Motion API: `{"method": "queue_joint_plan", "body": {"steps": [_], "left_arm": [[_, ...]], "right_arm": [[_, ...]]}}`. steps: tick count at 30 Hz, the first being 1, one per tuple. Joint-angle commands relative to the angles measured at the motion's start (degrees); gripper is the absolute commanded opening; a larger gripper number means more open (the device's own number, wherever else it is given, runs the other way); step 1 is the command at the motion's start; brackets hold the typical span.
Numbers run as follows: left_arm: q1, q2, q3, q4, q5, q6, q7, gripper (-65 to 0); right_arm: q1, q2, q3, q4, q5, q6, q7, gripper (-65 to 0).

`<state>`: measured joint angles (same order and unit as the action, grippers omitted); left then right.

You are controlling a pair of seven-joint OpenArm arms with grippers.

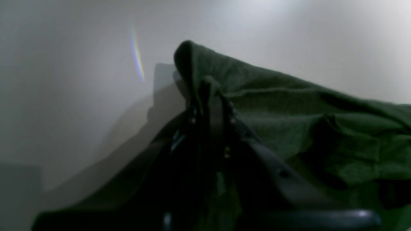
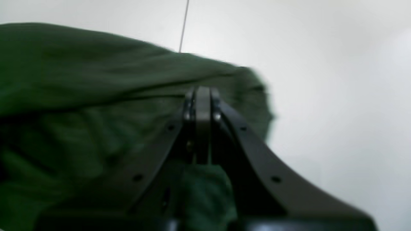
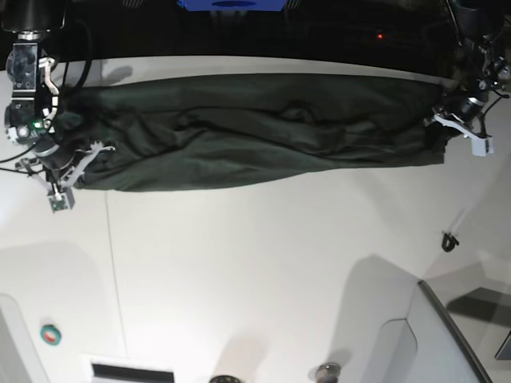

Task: Layout the t-shirt on the table in an organized manner, then fold the t-shirt properly
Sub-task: 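Grasp both ends of the strip with both grippers, then fold the strip's end held by the left gripper toward the right gripper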

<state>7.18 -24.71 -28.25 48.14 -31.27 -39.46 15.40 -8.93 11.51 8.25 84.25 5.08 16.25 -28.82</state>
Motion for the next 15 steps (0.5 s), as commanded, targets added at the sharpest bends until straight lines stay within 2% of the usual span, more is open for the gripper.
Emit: {"method": "queue_joint_plan", "body": {"steps": [1, 5, 8, 10, 15], "left_arm": [[-0.4, -2.1, -0.3, 0.9, -1.0, -0.5, -1.8, -65.0], [1.0, -4.8, -0.3, 1.8, -1.0, -0.5, -1.9, -65.0], [5.3, -5.6, -1.2, 8.7, -1.0, -0.5, -1.9, -65.0], [9.9, -4.3, -3.8, 16.3, -0.9, 0.0, -1.8, -65.0], [19.2, 0.2, -4.5, 34.8, -0.9, 5.9, -1.6, -65.0]], "right_arm": [[0.1, 0.8, 0.3, 0.9, 0.2, -0.1, 0.9, -64.2], [-0.3, 0.8, 0.4, 1.2, 0.2, -0.1, 1.0, -64.2], [-0.3, 0.8, 0.4, 1.2, 0.2, -0.1, 1.0, -64.2], [-0.3, 0.8, 0.4, 1.2, 0.2, -0.1, 1.0, -64.2], [-0.4, 0.8, 0.4, 1.2, 0.2, -0.1, 1.0, -64.2]]}}
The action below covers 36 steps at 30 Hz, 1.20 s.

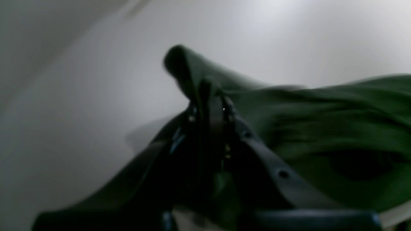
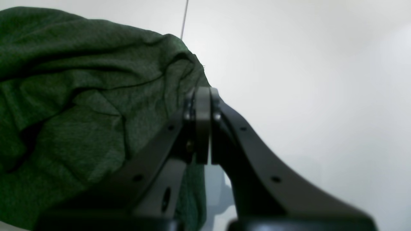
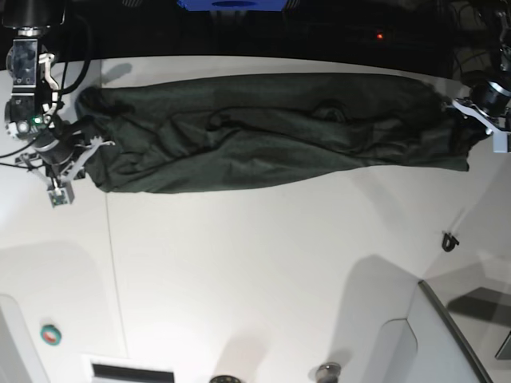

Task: Layout the t-shirt on the table in an organized manner, then fold the t-shirt properly
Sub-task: 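Fold the strip's end held by the left gripper toward the right gripper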

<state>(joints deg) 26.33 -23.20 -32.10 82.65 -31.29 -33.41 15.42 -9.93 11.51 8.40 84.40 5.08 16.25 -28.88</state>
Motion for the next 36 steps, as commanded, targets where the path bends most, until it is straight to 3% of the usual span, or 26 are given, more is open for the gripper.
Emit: {"method": "queue_joint_plan", "body": {"steps": [1, 6, 14, 21, 27, 33, 36], "left_arm": [[1.6, -0.1, -0.5, 3.6, -0.8, 0.9, -1.6, -65.0], [4.7, 6.1, -0.2, 13.7, -0.1, 4.0, -1.5, -65.0], [1.0, 17.6, 5.2, 18.3, 15.3, 5.5, 5.0, -65.0], [-2.8, 23.2, 13.8, 18.1, 20.6, 5.8, 6.0, -65.0], [-5.9, 26.0, 21.8, 18.0, 25.4, 9.5, 6.3, -65.0], [-8.1, 26.0, 29.6, 15.9, 26.8, 9.7, 6.3, -65.0], [-9.6, 25.8, 33.0, 12.3, 26.8, 13.7, 6.3, -65.0]], "right_arm": [[0.6, 0.8, 0.3, 1.1, 0.2, -0.1, 1.1, -64.2], [0.6, 0.8, 0.3, 1.1, 0.2, -0.1, 1.1, -64.2], [0.6, 0.8, 0.3, 1.1, 0.2, -0.1, 1.1, -64.2], [0.6, 0.8, 0.3, 1.1, 0.2, -0.1, 1.1, -64.2], [0.6, 0.8, 0.3, 1.1, 0.2, -0.1, 1.1, -64.2], [0.6, 0.8, 0.3, 1.1, 0.2, -0.1, 1.1, -64.2], [0.6, 0.8, 0.3, 1.1, 0.2, -0.1, 1.1, -64.2]]}}
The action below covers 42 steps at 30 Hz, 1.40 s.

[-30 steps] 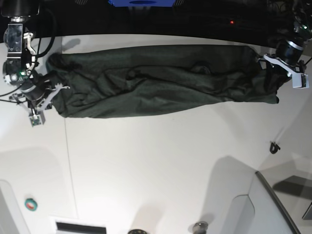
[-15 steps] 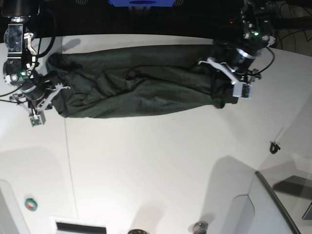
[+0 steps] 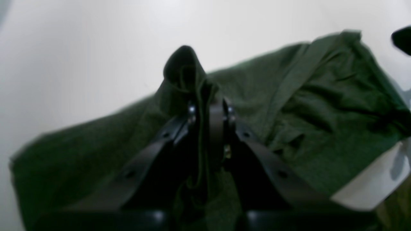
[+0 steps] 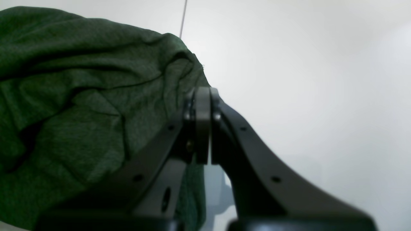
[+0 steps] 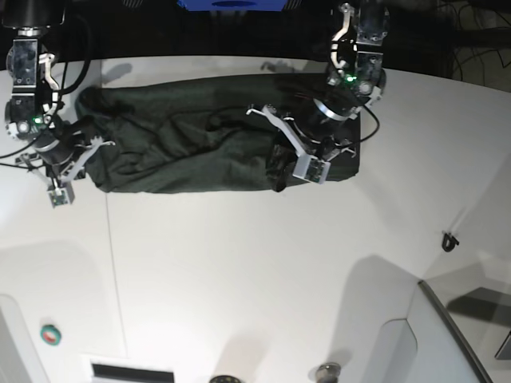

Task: Layout the t-shirt on the table in an organized manner, then fold the t-shirt properly
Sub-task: 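Fold the strip's end held by the left gripper toward the right gripper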

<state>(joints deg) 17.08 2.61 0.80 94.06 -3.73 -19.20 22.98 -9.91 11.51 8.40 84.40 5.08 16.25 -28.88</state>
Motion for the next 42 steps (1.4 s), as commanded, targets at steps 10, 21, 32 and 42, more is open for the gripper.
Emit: {"method": "queue_joint_plan", "body": {"steps": [10, 21, 32, 42], "left_arm": [[-0.8, -0.1, 6.3, -3.4, -0.6, 2.0, -1.5, -65.0], [-2.8, 0.1, 6.3, -5.1, -0.6, 2.0, -1.6, -65.0], [-3.5, 0.1, 6.4, -7.0, -0.6, 2.0, -1.3, -65.0], [-4.6, -0.3, 12.7, -7.2, -0.6, 2.0, -1.3, -53.2]], "right_arm": [[0.5, 0.8, 0.3, 1.1, 0.2, -0.1, 1.1, -64.2], [0.5, 0.8, 0.3, 1.1, 0.2, -0.1, 1.1, -64.2], [0.5, 0.8, 0.3, 1.1, 0.2, -0.1, 1.1, -64.2], [0.5, 0.8, 0.3, 1.1, 0.2, -0.1, 1.1, -64.2]]}}
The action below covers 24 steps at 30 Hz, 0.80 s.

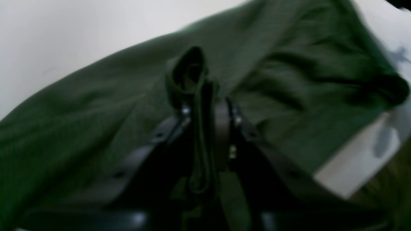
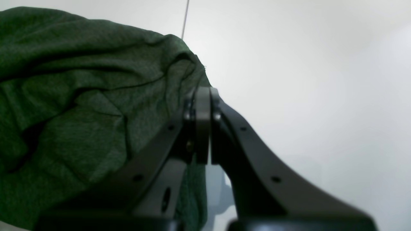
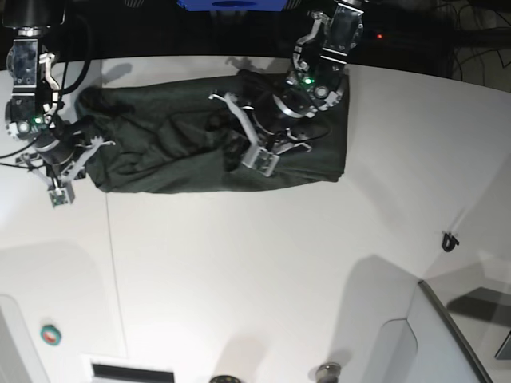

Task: Layout the t-shirt on the table in an organized manner, then fold the t-shirt properly
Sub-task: 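Fold the strip's end held by the left gripper toward the right gripper, then press and smooth the folded shirt with the right gripper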

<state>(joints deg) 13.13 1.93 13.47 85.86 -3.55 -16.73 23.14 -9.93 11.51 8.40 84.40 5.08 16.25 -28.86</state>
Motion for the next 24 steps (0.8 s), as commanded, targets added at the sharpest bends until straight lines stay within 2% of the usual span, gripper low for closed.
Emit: {"method": "queue_joint_plan", "body": {"steps": [1, 6, 11, 14, 18, 22, 24], "left_arm": [[-0.8, 0.4, 0.6, 0.9, -0.8, -0.5, -1.5, -50.7], [-1.0, 0.7, 1.6, 1.4, -0.8, -0.5, -1.5, -37.7], [-1.7, 0.5, 1.8, 1.8, -1.1, -0.5, -1.4, -18.3], [0.4, 0.3, 1.0, 6.2, -1.0, -0.5, -1.6, -12.8], [4.5, -2.2, -7.3, 14.1, -1.4, -0.5, -1.6, -13.2], [8.5, -3.7, -22.4, 16.2, -1.4, -0.7, -1.5, -14.3], [10.0, -4.5, -30.0, 15.1, -1.4, -0.9, -1.5, -23.5]], "right_arm": [[0.6, 0.8, 0.3, 1.1, 0.2, -0.1, 1.0, -64.2], [0.6, 0.8, 0.3, 1.1, 0.2, -0.1, 1.0, -64.2], [0.6, 0.8, 0.3, 1.1, 0.2, -0.1, 1.0, -64.2], [0.6, 0.8, 0.0, 1.3, 0.2, 0.1, 1.0, -64.2], [-1.3, -0.2, 0.2, 6.5, 0.3, 0.1, 1.0, -63.9], [-3.6, -1.7, -0.4, 15.2, 0.3, 0.1, 1.0, -63.5], [-4.3, -2.1, -4.8, 17.7, 1.0, 0.1, 1.0, -63.2]]}}
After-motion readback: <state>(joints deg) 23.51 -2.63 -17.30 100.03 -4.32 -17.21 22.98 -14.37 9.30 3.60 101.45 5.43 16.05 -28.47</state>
